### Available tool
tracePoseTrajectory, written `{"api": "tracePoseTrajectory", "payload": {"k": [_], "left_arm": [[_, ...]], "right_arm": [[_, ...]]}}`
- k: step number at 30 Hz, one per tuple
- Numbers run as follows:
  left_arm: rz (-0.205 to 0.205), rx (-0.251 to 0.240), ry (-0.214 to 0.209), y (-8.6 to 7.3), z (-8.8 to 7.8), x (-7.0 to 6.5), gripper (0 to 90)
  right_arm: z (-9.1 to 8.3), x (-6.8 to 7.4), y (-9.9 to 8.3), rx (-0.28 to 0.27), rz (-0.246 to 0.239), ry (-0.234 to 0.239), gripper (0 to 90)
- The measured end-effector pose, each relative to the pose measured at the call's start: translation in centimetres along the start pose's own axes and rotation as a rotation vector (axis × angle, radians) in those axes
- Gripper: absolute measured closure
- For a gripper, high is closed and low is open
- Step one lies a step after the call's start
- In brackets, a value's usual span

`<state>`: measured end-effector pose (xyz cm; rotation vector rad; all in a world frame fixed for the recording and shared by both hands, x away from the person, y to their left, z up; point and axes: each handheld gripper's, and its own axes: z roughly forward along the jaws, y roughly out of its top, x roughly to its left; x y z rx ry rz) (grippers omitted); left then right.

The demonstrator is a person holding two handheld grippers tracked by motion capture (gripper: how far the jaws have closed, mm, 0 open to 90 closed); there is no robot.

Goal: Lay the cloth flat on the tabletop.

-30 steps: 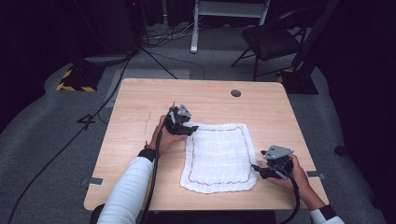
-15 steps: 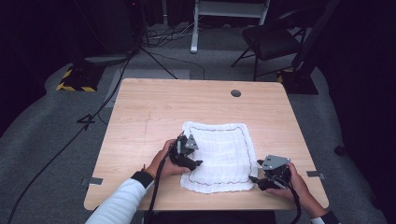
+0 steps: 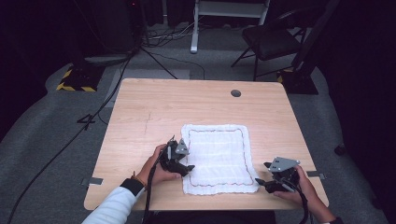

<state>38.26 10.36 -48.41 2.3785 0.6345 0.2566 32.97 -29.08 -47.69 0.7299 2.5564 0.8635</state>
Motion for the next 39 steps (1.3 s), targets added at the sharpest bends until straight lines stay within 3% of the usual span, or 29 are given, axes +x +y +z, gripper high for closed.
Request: {"api": "tracePoseTrajectory", "payload": {"k": [3, 5, 10, 14, 16, 18, 20, 22, 25, 29, 32, 35, 37, 39], "left_arm": [[-0.003, -0.031, 0.017, 0.5, -0.1, 0.4, 25.3], [-0.007, -0.036, 0.028, 0.9, 0.2, 0.8, 25.0], [0.005, -0.025, 0.083, 1.9, 1.4, 2.2, 24.7], [-0.030, -0.027, 0.102, 2.1, 2.3, 3.5, 25.3], [-0.009, -0.015, 0.121, 2.0, 2.8, 3.8, 26.0], [-0.009, -0.019, 0.112, 2.1, 2.9, 4.1, 24.4], [-0.035, -0.003, 0.096, 2.3, 3.1, 4.7, 23.2], [-0.053, -0.011, 0.118, 2.3, 3.2, 5.3, 22.5], [-0.088, -0.009, 0.089, 2.4, 3.6, 6.2, 18.6], [-0.109, -0.015, 0.084, 2.8, 4.0, 7.2, 17.8], [-0.109, -0.015, 0.108, 3.2, 4.4, 8.1, 17.7], [-0.127, -0.007, 0.139, 3.8, 4.8, 9.1, 17.5], [-0.148, 0.001, 0.161, 4.2, 5.1, 9.9, 16.9], [-0.160, -0.002, 0.172, 4.4, 5.3, 10.2, 16.9]], "right_arm": [[-0.4, -1.0, 1.0, -0.071, 0.048, -0.009, 34.1], [0.1, -1.7, 1.8, -0.088, 0.061, -0.041, 36.4], [3.2, -3.9, 4.1, -0.063, 0.086, -0.089, 43.8], [5.3, -5.2, 5.5, -0.063, 0.099, -0.117, 49.0], [6.1, -5.7, 6.0, -0.053, 0.103, -0.125, 50.1], [6.9, -6.2, 6.4, -0.035, 0.106, -0.144, 51.3], [7.7, -6.7, 6.5, -0.024, 0.121, -0.159, 52.6], [8.5, -7.0, 6.6, -0.005, 0.105, -0.193, 52.6], [8.9, -7.6, 6.9, -0.002, 0.137, -0.205, 52.9], [9.6, -8.2, 7.5, 0.009, 0.115, -0.270, 53.3], [10.0, -9.1, 7.9, 0.021, 0.149, -0.284, 53.4], [10.4, -9.8, 7.8, 0.013, 0.130, -0.326, 53.4], [10.5, -10.5, 8.0, 0.021, 0.186, -0.323, 51.3], [10.8, -11.0, 7.9, 0.010, 0.208, -0.339, 50.5]]}}
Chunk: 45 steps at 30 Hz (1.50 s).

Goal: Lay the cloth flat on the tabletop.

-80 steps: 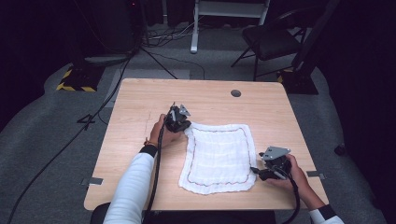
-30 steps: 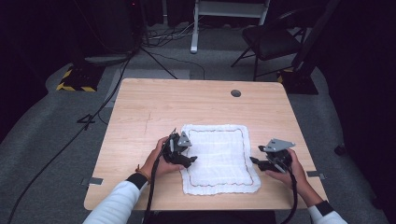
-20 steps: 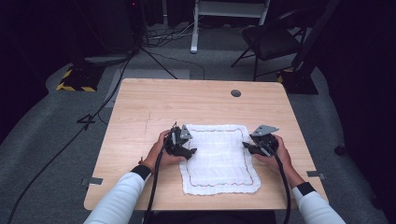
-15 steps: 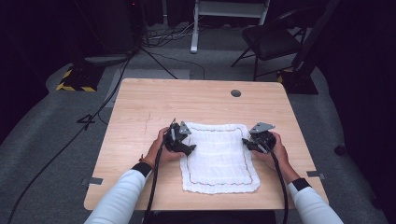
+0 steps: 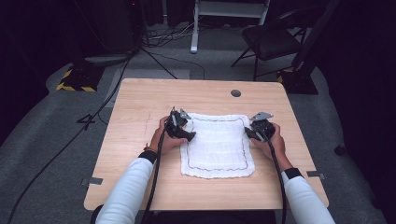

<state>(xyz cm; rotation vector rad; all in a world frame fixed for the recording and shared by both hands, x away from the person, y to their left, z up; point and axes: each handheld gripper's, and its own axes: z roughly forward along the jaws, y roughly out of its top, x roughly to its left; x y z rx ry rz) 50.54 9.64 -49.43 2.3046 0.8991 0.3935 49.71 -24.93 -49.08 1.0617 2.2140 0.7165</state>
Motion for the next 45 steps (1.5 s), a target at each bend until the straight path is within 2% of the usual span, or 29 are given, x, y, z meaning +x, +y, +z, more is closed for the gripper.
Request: {"api": "tracePoseTrajectory", "payload": {"k": [2, 3, 5, 6, 7, 9, 12, 14, 17, 19, 24, 25, 26, 27, 30, 31, 33, 36, 39, 45], "left_arm": [[0.014, 0.004, 0.005, 0.1, -0.2, -0.2, 17.4], [0.031, -0.002, 0.004, 0.0, -0.5, -0.4, 19.5], [0.093, -0.033, 0.030, -0.4, -1.7, -0.8, 26.2], [0.105, -0.052, 0.039, -0.6, -2.3, -0.9, 26.5], [0.098, -0.061, 0.025, -1.0, -3.0, -0.8, 26.4], [0.072, -0.088, -0.006, -1.9, -4.2, -0.8, 25.4], [0.087, -0.074, 0.005, -3.4, -5.6, -1.3, 23.7], [0.096, -0.069, 0.001, -4.6, -6.5, -1.7, 23.6], [0.110, -0.038, 0.021, -6.7, -7.8, -2.3, 22.8], [0.116, -0.022, 0.025, -8.3, -8.6, -2.5, 22.3], [0.096, -0.008, 0.017, -11.1, -10.1, -2.4, 21.5], [0.080, -0.005, -0.014, -11.5, -10.4, -2.4, 21.2], [0.069, -0.021, -0.022, -11.8, -10.7, -2.4, 20.4], [0.069, -0.034, -0.021, -12.1, -11.0, -2.5, 20.6], [0.083, -0.014, -0.030, -13.0, -11.1, -2.7, 21.1], [0.064, -0.014, -0.054, -13.3, -11.2, -2.5, 20.7], [0.042, -0.018, -0.051, -13.5, -11.3, -2.1, 20.5], [-0.004, -0.036, -0.086, -13.8, -11.0, -1.6, 19.8], [0.006, -0.051, -0.092, -14.0, -11.0, -1.4, 18.2], [-0.006, -0.054, -0.079, -13.9, -10.8, -1.6, 16.1]], "right_arm": [[0.1, -0.1, -0.1, -0.009, 0.018, -0.002, 49.0], [0.0, -0.1, -0.1, -0.007, 0.012, -0.005, 46.4], [-0.5, -0.4, -0.2, -0.014, 0.028, 0.037, 43.7], [-0.9, -0.7, -0.4, -0.024, 0.049, 0.062, 42.6], [-1.3, -0.9, -0.5, -0.034, 0.064, 0.089, 41.1], [-2.1, -1.1, -1.1, -0.058, 0.058, 0.114, 41.0], [-3.1, -0.5, -1.7, -0.049, 0.020, 0.152, 39.3], [-4.1, 0.0, -1.9, -0.072, 0.004, 0.160, 40.2], [-5.6, 0.7, -2.2, -0.089, 0.001, 0.204, 39.4], [-6.6, 1.1, -2.7, -0.107, -0.029, 0.223, 39.3], [-8.1, 1.8, -4.7, -0.111, -0.069, 0.274, 38.3], [-8.4, 1.9, -5.1, -0.112, -0.068, 0.290, 38.2], [-8.7, 2.2, -5.6, -0.115, -0.069, 0.309, 38.2], [-8.9, 2.5, -5.8, -0.115, -0.074, 0.319, 38.2], [-9.6, 3.9, -6.6, -0.115, -0.113, 0.353, 38.6], [-9.8, 4.5, -6.7, -0.114, -0.122, 0.368, 38.8], [-10.2, 5.6, -6.9, -0.117, -0.149, 0.395, 38.9], [-10.6, 7.0, -6.8, -0.121, -0.187, 0.431, 38.9], [-10.5, 7.7, -6.5, -0.120, -0.213, 0.446, 38.8], [-10.0, 8.9, -5.9, -0.114, -0.236, 0.472, 38.8]]}}
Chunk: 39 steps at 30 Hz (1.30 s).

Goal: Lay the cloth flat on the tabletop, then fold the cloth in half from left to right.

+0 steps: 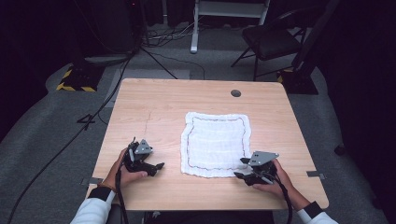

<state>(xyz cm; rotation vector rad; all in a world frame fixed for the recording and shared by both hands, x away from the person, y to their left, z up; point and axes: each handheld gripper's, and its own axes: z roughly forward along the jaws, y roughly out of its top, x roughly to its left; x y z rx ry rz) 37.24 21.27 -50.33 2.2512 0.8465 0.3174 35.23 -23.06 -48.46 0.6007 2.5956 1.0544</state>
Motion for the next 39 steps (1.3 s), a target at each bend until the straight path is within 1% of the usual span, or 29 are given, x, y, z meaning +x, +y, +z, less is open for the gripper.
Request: {"api": "tracePoseTrajectory", "payload": {"k": [2, 3, 4, 5, 6, 7, 8, 9, 10, 13, 14, 15, 16, 17, 18, 20, 21, 22, 24, 26, 27, 28, 29, 31, 32, 33, 35, 36, 39], "left_arm": [[0.011, 0.018, -0.007, 0.3, 0.1, 0.2, 16.1], [0.006, 0.016, -0.001, 0.5, 0.2, 0.3, 16.6], [-0.004, 0.012, 0.002, 0.7, 0.4, 0.3, 16.6], [-0.001, 0.023, 0.005, 1.0, 0.6, 0.5, 16.7], [-0.012, 0.027, 0.016, 1.4, 0.8, 0.6, 17.4], [-0.020, 0.021, 0.026, 1.8, 1.0, 0.8, 19.1], [-0.025, -0.001, 0.037, 2.2, 1.1, 1.0, 19.8], [-0.024, 0.003, 0.034, 2.6, 1.3, 1.2, 20.4], [-0.032, -0.002, 0.036, 3.1, 1.5, 1.6, 20.1], [-0.052, -0.026, 0.047, 4.6, 2.2, 2.7, 20.8], [-0.065, -0.039, 0.052, 5.2, 2.5, 2.9, 20.9], [-0.055, -0.041, 0.060, 5.8, 2.8, 3.2, 21.5], [-0.065, -0.044, 0.050, 6.4, 3.2, 3.4, 22.0], [-0.052, -0.047, 0.048, 7.3, 3.7, 3.7, 21.4], [-0.056, -0.051, 0.045, 7.8, 4.1, 3.8, 21.1], [-0.039, -0.051, 0.064, 9.2, 5.2, 4.2, 21.1], [-0.038, -0.049, 0.065, 9.8, 5.7, 4.4, 21.0], [-0.045, -0.049, 0.061, 10.5, 6.3, 4.5, 21.3], [-0.043, -0.057, 0.074, 11.6, 7.3, 4.7, 21.3], [-0.046, -0.061, 0.074, 12.7, 8.3, 4.9, 21.3], [-0.042, -0.063, 0.084, 13.3, 8.8, 4.9, 21.5], [-0.053, -0.062, 0.084, 13.8, 9.3, 5.0, 21.6], [-0.060, -0.061, 0.093, 14.2, 9.8, 5.1, 21.4], [-0.083, -0.058, 0.105, 14.7, 10.9, 5.6, 21.5], [-0.099, -0.055, 0.097, 14.9, 11.4, 5.8, 22.8], [-0.099, -0.040, 0.100, 15.0, 12.0, 6.1, 23.3], [-0.117, -0.016, 0.126, 15.0, 12.8, 6.4, 22.9], [-0.120, 0.004, 0.133, 14.9, 13.1, 6.6, 22.5], [-0.150, 0.001, 0.117, 14.7, 13.4, 7.1, 19.2]], "right_arm": [[0.2, 0.3, 0.5, -0.004, -0.014, 0.004, 39.0], [0.6, 0.6, 1.2, -0.012, -0.027, 0.013, 39.3], [0.6, 0.6, 1.2, -0.012, -0.027, 0.013, 39.3], [0.9, 0.7, 1.5, -0.015, -0.034, 0.024, 39.5], [1.1, 0.9, 1.9, -0.019, -0.041, 0.036, 39.7], [1.5, 1.0, 2.2, -0.023, -0.046, 0.044, 39.9], [1.8, 1.2, 2.6, -0.026, -0.049, 0.051, 40.3], [2.1, 1.4, 3.0, -0.031, -0.052, 0.063, 40.5], [2.5, 1.6, 3.4, -0.034, -0.058, 0.070, 40.7], [3.8, 2.5, 4.8, -0.040, -0.091, 0.093, 41.4], [4.3, 2.8, 5.3, -0.040, -0.106, 0.100, 41.7], [4.8, 3.2, 5.7, -0.042, -0.117, 0.112, 42.5], [5.2, 3.5, 6.2, -0.043, -0.126, 0.122, 43.4], [5.7, 3.8, 6.6, -0.047, -0.131, 0.131, 44.5], [6.3, 4.1, 7.1, -0.052, -0.139, 0.145, 44.7], [7.1, 4.6, 7.7, -0.058, -0.141, 0.165, 44.7], [7.6, 4.9, 8.1, -0.057, -0.147, 0.167, 44.6], [8.0, 5.1, 8.4, -0.056, -0.157, 0.173, 44.5], [8.8, 5.7, 8.8, -0.057, -0.173, 0.179, 44.3], [9.4, 6.1, 9.2, -0.046, -0.183, 0.183, 43.6], [9.6, 6.3, 9.3, -0.047, -0.183, 0.186, 43.7], [9.8, 6.4, 9.4, -0.047, -0.180, 0.184, 43.7], [10.0, 6.5, 9.6, -0.047, -0.179, 0.180, 44.1], [10.5, 6.7, 9.9, -0.043, -0.180, 0.177, 45.3], [10.6, 6.7, 10.0, -0.043, -0.181, 0.173, 46.2], [10.8, 6.7, 10.0, -0.040, -0.180, 0.170, 46.2], [11.0, 6.5, 10.0, -0.032, -0.173, 0.173, 46.9], [11.1, 6.5, 10.1, -0.029, -0.169, 0.165, 47.0], [11.2, 6.4, 10.3, -0.025, -0.158, 0.156, 50.6]]}}
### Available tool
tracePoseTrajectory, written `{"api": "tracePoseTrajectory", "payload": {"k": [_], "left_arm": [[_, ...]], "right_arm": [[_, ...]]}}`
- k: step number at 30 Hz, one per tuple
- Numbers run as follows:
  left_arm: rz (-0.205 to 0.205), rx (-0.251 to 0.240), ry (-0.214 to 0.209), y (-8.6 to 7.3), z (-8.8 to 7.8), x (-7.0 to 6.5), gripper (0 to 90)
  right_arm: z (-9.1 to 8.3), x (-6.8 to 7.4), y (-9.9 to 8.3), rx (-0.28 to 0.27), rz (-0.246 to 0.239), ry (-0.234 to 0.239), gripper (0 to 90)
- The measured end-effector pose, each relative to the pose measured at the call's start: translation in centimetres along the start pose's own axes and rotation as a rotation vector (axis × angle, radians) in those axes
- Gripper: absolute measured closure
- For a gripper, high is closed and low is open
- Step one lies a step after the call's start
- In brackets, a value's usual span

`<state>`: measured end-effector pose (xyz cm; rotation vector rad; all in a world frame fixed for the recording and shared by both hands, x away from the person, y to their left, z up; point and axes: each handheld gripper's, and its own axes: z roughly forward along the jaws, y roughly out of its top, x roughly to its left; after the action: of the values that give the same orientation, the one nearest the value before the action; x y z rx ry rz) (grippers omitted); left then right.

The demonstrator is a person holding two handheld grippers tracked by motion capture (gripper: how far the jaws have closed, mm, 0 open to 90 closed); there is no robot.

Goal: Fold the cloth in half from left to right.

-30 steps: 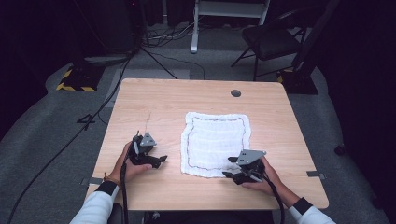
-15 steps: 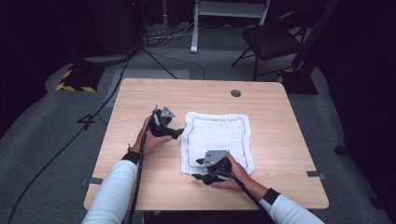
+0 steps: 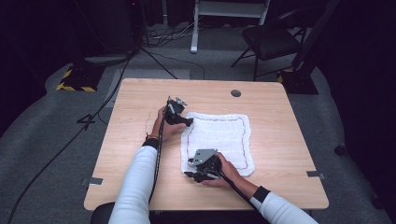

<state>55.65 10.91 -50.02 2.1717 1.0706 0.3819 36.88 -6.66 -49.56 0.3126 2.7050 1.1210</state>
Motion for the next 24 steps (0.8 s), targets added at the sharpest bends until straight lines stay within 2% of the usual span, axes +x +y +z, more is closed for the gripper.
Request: {"api": "tracePoseTrajectory", "payload": {"k": [3, 6, 9, 11, 14, 16, 18, 20, 24], "left_arm": [[0.010, -0.005, -0.012, -0.2, -0.1, 0.2, 19.1], [0.025, 0.001, -0.031, -0.1, -0.4, 0.1, 29.3], [0.048, 0.011, -0.056, 0.1, -0.6, 0.0, 45.2], [0.041, 0.000, -0.069, 0.0, -0.7, 0.0, 64.9], [0.033, -0.010, -0.092, -0.2, -0.8, 0.2, 79.9], [0.034, -0.014, -0.090, -0.3, -0.9, 0.2, 83.5], [0.051, -0.001, -0.080, -0.4, -1.2, 0.2, 84.7], [0.075, 0.009, -0.049, -0.6, -1.7, 0.3, 86.0], [0.078, 0.009, -0.042, -1.2, -2.9, 0.8, 86.7]], "right_arm": [[0.2, -0.3, 0.2, 0.010, 0.031, 0.014, 58.4], [0.4, -0.7, 0.5, 0.023, 0.073, 0.006, 66.3], [0.5, -0.8, 0.7, 0.033, 0.082, -0.019, 74.8], [0.4, -0.7, 0.7, 0.034, 0.075, -0.040, 81.0], [0.4, -0.6, 0.7, 0.038, 0.061, -0.056, 84.4], [0.3, -0.4, 0.8, 0.046, 0.045, -0.064, 84.8], [0.3, -0.2, 0.8, 0.043, 0.040, -0.064, 84.9], [0.3, 0.0, 0.9, 0.041, 0.023, -0.064, 84.8], [0.2, 0.6, 1.6, 0.023, -0.002, -0.058, 85.0]]}}
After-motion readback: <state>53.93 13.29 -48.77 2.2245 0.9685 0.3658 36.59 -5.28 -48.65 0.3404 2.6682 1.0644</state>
